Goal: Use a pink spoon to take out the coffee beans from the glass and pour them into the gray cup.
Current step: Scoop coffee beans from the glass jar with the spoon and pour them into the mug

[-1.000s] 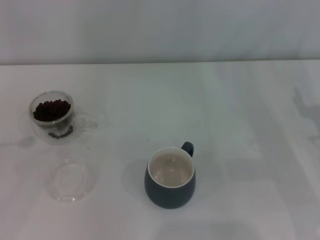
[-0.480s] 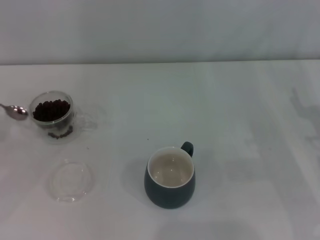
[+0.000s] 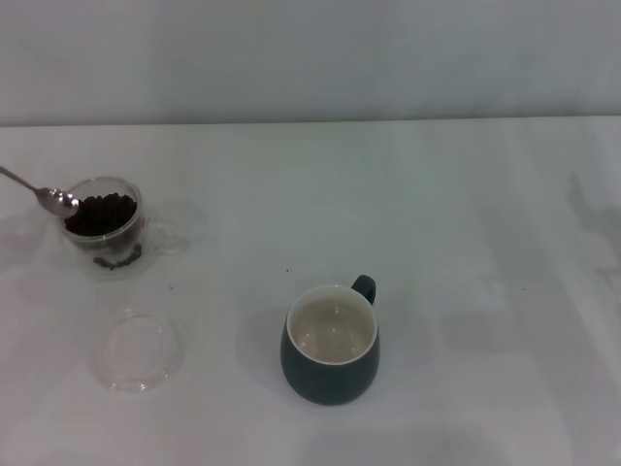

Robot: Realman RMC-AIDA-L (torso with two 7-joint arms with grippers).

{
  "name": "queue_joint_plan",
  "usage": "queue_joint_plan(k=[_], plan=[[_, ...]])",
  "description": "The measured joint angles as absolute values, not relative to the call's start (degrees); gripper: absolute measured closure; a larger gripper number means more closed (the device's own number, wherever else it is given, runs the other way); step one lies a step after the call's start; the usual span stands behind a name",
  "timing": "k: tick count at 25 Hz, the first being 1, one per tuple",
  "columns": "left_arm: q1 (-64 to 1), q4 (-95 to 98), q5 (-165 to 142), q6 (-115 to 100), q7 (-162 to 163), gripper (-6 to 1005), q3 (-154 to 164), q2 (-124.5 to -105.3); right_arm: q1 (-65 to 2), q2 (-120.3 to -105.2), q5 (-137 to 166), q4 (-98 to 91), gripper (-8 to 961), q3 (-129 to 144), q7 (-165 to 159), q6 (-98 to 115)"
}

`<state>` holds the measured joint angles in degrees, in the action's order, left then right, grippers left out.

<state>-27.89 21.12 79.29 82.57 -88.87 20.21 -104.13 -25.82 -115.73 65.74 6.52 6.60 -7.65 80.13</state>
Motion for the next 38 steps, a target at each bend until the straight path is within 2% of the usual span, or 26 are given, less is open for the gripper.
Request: queue_joint_plan(k=[5,15,22,28,38], plan=[[-28.07,21.01,79.85,82.41,-95.46,861,20.64,-106.28,-26.2,-115.67,65.74,6.34,96,6.62,-7.65,79.46],[-28.11,21.16,78.59,79.91,-105.56,861,20.48,-108.85,-26.21,-115.66,65.74,6.32,96,6.68,-7.65,79.27],[-28.36,21.17,80.16,79.31,-109.12,861,20.31,-109.15,-26.69,-115.66,65.74,6.42,96,6.5,-7.65,78.59],[-29.13,20.92,81.16,76.75,-114.21,862,20.53,-110.59,-27.21,-115.68,65.74,6.51,96,6.57,-7.64,77.94],[-31.11,19.66,81.43,69.26,-115.09,862,20.31,-111.7,-27.27,-115.84,65.74,6.65,96,6.58,-7.65,76.17]])
